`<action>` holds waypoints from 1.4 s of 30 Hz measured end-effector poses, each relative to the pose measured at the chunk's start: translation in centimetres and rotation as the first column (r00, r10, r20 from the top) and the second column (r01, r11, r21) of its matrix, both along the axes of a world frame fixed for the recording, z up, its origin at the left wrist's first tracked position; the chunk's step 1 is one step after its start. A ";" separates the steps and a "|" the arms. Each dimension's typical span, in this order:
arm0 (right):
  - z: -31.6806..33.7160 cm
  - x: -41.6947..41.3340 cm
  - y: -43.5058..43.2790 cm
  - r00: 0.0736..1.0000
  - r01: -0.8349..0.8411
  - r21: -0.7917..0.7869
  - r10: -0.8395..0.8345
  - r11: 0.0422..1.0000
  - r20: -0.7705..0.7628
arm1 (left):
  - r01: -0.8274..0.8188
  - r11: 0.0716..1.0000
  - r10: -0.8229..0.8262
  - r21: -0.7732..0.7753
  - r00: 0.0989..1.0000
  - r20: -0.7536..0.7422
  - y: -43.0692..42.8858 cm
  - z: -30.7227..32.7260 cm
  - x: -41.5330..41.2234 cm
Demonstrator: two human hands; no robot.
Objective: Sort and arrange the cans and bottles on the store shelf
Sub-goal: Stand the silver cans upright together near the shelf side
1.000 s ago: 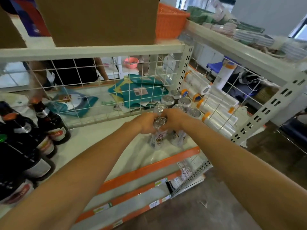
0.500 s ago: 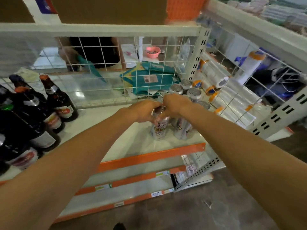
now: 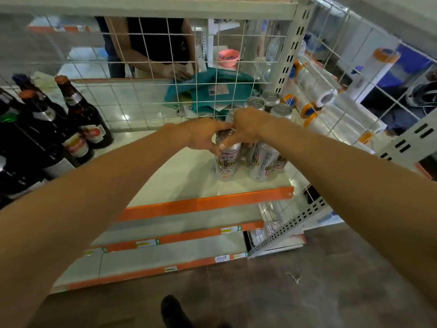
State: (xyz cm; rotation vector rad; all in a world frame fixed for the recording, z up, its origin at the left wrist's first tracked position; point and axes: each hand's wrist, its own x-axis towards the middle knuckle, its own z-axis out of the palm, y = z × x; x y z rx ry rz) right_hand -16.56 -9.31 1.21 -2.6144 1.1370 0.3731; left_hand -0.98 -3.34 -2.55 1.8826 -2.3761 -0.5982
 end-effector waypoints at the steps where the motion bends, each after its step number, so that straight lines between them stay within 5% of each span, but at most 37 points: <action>1: 0.7 -0.5 -0.3 1.000 0.010 0.092 -0.011 0.996 0.008 | 0.006 1.000 -0.006 0.004 1.000 -0.014 0.2 0.2 -0.2; 4: 3.1 -1.8 -1.8 0.997 0.045 0.253 -0.061 0.966 0.053 | -0.041 0.998 0.039 -0.052 0.998 -0.047 0.5 -0.4 -0.6; 7: 3.8 -2.7 -3.0 0.998 0.022 0.006 -0.022 1.000 0.052 | -0.066 0.987 0.052 -0.145 0.994 -0.095 0.3 -1.2 -1.3; 10: 3.2 -2.7 -3.3 0.997 0.040 -0.046 -0.038 0.998 0.060 | -0.051 0.995 0.035 -0.085 0.983 -0.182 0.0 -0.8 -0.7; 14: 3.3 -2.1 -3.2 0.997 0.071 -0.094 -0.072 0.993 -0.009 | 0.114 0.993 -0.114 0.008 0.993 0.025 -0.6 1.6 2.2; 21: 3.5 1.1 -3.2 0.987 0.138 -0.105 -0.145 0.985 -0.064 | 0.127 0.992 -0.122 0.006 0.938 0.325 -2.8 4.0 7.2; 32: 2.4 3.5 -4.9 0.987 0.096 -0.021 -0.098 0.995 -0.124 | 0.087 0.996 -0.081 0.001 0.924 0.374 -6.0 3.6 10.7; 38: 1.9 3.1 -5.6 0.994 0.059 -0.035 -0.062 0.998 -0.087 | -0.154 0.988 0.153 0.016 0.986 0.067 -5.6 1.7 10.9; 42: 1.6 2.9 -5.7 0.995 0.050 -0.047 -0.053 0.998 -0.082 | -0.371 0.919 0.392 -0.133 0.895 0.214 -5.2 1.1 9.2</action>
